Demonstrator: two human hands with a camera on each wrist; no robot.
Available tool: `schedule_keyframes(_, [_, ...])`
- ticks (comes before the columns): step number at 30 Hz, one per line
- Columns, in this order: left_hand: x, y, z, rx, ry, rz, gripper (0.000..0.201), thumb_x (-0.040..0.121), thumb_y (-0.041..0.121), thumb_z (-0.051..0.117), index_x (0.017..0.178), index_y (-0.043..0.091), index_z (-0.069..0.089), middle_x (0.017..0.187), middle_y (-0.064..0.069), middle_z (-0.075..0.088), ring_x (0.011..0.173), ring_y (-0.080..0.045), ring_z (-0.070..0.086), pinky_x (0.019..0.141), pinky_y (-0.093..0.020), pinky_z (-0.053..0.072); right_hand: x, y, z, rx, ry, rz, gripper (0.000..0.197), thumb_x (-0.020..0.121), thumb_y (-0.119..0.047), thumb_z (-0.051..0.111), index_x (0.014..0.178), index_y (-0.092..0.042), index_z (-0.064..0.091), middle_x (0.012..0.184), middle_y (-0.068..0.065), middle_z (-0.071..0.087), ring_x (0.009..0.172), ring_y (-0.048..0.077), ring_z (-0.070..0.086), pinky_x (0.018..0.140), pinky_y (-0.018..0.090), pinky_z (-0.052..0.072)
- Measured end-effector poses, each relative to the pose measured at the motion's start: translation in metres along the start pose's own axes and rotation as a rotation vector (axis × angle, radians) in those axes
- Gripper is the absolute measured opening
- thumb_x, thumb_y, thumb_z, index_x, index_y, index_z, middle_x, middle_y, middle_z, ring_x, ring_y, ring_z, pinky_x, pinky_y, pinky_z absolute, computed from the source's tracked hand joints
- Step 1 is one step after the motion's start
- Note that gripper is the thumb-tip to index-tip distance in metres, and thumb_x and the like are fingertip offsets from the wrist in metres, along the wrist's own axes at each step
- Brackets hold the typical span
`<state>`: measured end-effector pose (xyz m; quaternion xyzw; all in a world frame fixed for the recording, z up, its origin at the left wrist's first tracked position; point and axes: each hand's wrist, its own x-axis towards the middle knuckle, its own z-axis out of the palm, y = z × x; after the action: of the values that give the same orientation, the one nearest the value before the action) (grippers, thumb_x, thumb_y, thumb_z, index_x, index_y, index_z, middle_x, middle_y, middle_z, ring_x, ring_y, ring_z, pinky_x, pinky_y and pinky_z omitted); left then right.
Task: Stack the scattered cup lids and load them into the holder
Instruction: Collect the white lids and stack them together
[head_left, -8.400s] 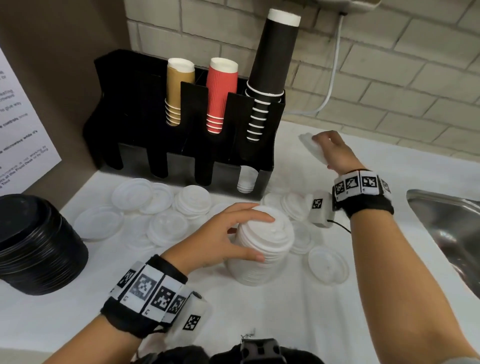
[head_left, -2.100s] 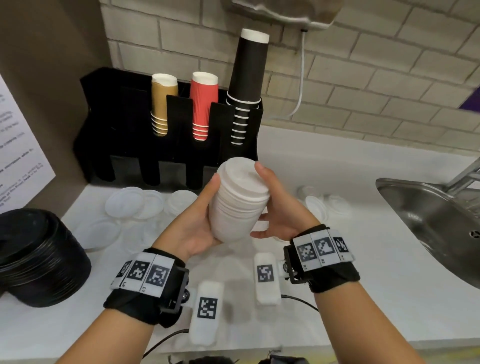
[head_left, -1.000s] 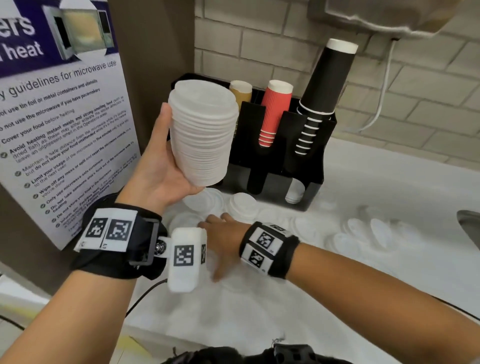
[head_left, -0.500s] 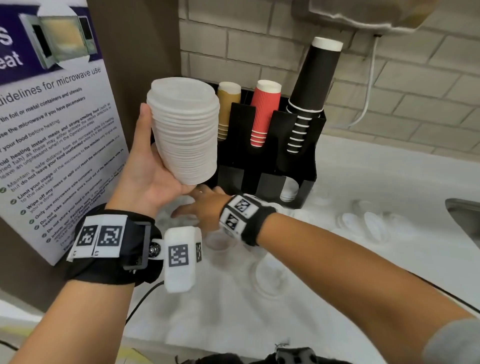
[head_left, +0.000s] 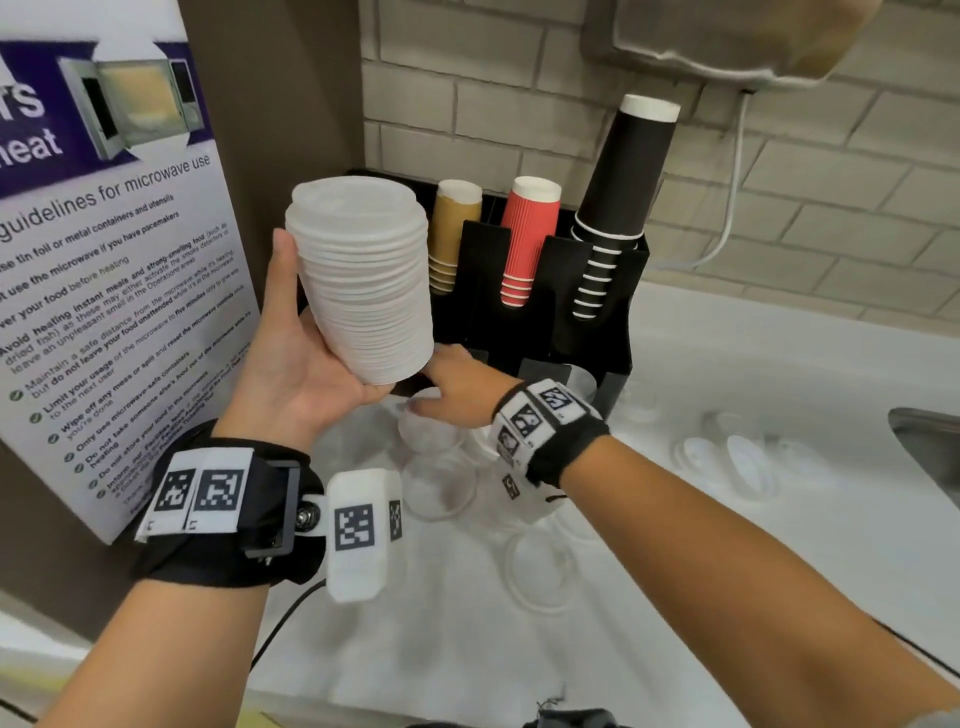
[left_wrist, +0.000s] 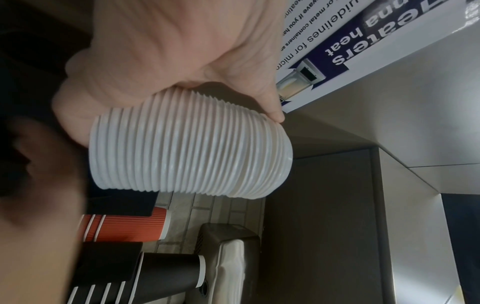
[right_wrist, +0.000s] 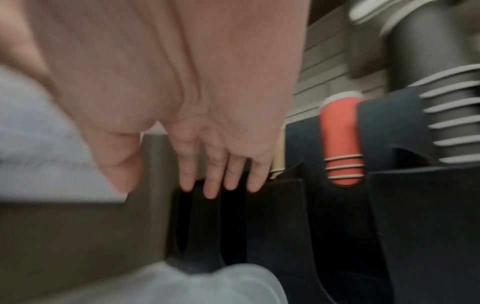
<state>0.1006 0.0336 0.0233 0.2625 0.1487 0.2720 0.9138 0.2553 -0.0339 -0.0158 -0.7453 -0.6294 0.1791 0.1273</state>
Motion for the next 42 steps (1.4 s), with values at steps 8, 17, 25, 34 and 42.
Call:
schedule_keyframes(8, [0.0, -0.011, 0.005, 0.162, 0.052, -0.032, 0.09, 0.046, 0.075, 0.071, 0.121, 0.026, 0.061, 0.114, -0.01, 0.072, 0.096, -0.037, 0.07, 0.071, -0.063, 0.053, -0.042, -0.014, -0.001, 1.384, 0.319, -0.008, 0.073, 0.091, 0.014, 0.047, 0.149, -0.019, 0.019, 0.116, 0.017, 0.062, 0.108, 0.024, 0.061, 0.098, 0.043, 0.05])
schedule_keyframes(17, [-0.004, -0.016, 0.014, 0.906, 0.281, 0.604, 0.063, 0.088, 0.052, 0.057, 0.144, 0.053, 0.027, 0.157, 0.004, 0.018, 0.134, -0.001, 0.023, 0.107, -0.024, 0.021, -0.053, -0.021, 0.007, 1.686, 0.324, -0.05, 0.06, 0.09, 0.013, 0.041, 0.133, -0.03, 0.042, 0.131, 0.02, 0.054, 0.113, 0.034, 0.056, 0.092, 0.045, 0.051])
schedule_keyframes(25, [-0.018, 0.013, 0.011, 1.472, 0.008, 0.816, 0.051, 0.08, 0.015, 0.076, 0.123, 0.031, 0.055, 0.137, 0.013, 0.036, 0.131, -0.001, 0.036, 0.107, -0.024, 0.037, -0.046, -0.023, 0.027, 1.714, 0.27, 0.018, 0.058, 0.087, 0.012, 0.041, 0.121, -0.034, 0.05, 0.124, 0.011, 0.056, 0.111, 0.032, 0.057, 0.084, 0.043, 0.056])
schedule_keyframes(34, [-0.028, 0.018, -0.006, 1.903, 0.314, 0.577, 0.05, 0.076, 0.024, 0.081, 0.12, 0.025, 0.059, 0.116, -0.003, 0.049, 0.096, -0.019, 0.047, 0.081, -0.033, 0.036, -0.018, -0.038, 0.066, 1.669, 0.178, 0.271, 0.062, 0.083, 0.011, 0.041, 0.132, -0.027, 0.042, 0.133, 0.014, 0.045, 0.117, 0.035, 0.051, 0.079, 0.043, 0.055])
schedule_keyframes(42, [-0.027, 0.018, -0.03, 2.021, 0.376, 0.315, 0.035, 0.098, 0.025, 0.053, 0.132, 0.024, 0.056, 0.127, -0.014, 0.056, 0.114, -0.034, 0.053, 0.092, -0.041, 0.039, 0.001, -0.042, 0.091, 1.565, 0.026, 0.408, 0.066, 0.08, 0.011, 0.046, 0.131, -0.03, 0.037, 0.131, 0.018, 0.041, 0.111, 0.038, 0.049, 0.072, 0.05, 0.056])
